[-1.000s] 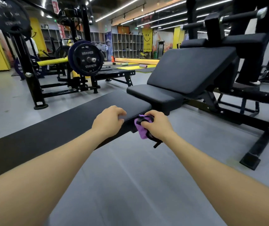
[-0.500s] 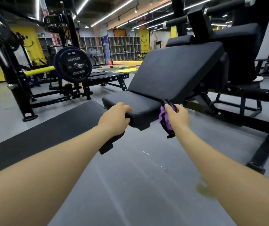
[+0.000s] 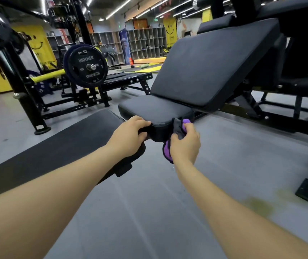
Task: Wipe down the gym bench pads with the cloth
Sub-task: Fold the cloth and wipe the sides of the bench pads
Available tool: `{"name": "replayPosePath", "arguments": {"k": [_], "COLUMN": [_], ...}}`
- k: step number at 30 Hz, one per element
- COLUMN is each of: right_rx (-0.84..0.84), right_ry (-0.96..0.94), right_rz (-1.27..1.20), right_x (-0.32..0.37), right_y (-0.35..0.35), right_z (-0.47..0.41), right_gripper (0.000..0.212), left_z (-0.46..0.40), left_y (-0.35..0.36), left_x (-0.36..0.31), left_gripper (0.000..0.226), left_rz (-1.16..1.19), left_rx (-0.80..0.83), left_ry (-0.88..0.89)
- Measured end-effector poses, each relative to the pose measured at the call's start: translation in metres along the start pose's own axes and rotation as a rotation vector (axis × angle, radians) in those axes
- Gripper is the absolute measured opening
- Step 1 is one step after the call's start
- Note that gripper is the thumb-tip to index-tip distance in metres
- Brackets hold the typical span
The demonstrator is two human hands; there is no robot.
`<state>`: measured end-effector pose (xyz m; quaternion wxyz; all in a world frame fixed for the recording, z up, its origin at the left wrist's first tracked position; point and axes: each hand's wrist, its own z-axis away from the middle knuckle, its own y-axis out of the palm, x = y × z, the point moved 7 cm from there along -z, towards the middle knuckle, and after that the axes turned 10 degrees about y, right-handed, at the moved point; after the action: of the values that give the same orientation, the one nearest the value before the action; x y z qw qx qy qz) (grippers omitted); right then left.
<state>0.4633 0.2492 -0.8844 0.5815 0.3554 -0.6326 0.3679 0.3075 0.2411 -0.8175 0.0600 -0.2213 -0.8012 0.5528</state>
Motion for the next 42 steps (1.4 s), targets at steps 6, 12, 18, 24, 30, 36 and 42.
{"name": "replayPosePath", "arguments": {"k": [6, 12, 18, 24, 30, 36, 42], "right_rx": [0.129, 0.36, 0.236, 0.162, 0.148, 0.185, 0.294], "right_ry": [-0.048, -0.09, 0.023, 0.074, 0.285, 0.52, 0.676], "right_rz": [0.144, 0.204, 0.078, 0.076, 0.165, 0.214, 0.256], "right_x": [0.008, 0.028, 0.024, 0.018, 0.009, -0.007, -0.017], "right_y": [0.007, 0.03, 0.046, 0.072, 0.108, 0.149, 0.201], "right_z": [0.024, 0.069, 0.116, 0.169, 0.235, 0.318, 0.411], "right_gripper": [0.033, 0.024, 0.025, 0.024, 0.017, 0.023, 0.028], "left_z": [0.013, 0.052, 0.114, 0.172, 0.252, 0.344, 0.428], "left_y": [-0.002, -0.027, -0.056, -0.071, -0.094, -0.123, -0.149], "left_x": [-0.006, 0.004, 0.05, 0.099, 0.141, 0.184, 0.228], "left_gripper": [0.039, 0.033, 0.031, 0.027, 0.033, 0.039, 0.045], "left_rz": [-0.005, 0.022, 0.006, 0.137, 0.261, 0.249, 0.229], "left_rx": [0.039, 0.001, -0.043, -0.001, 0.085, 0.121, 0.152], "left_ry": [-0.01, -0.055, -0.137, -0.214, -0.356, -0.476, -0.595]}}
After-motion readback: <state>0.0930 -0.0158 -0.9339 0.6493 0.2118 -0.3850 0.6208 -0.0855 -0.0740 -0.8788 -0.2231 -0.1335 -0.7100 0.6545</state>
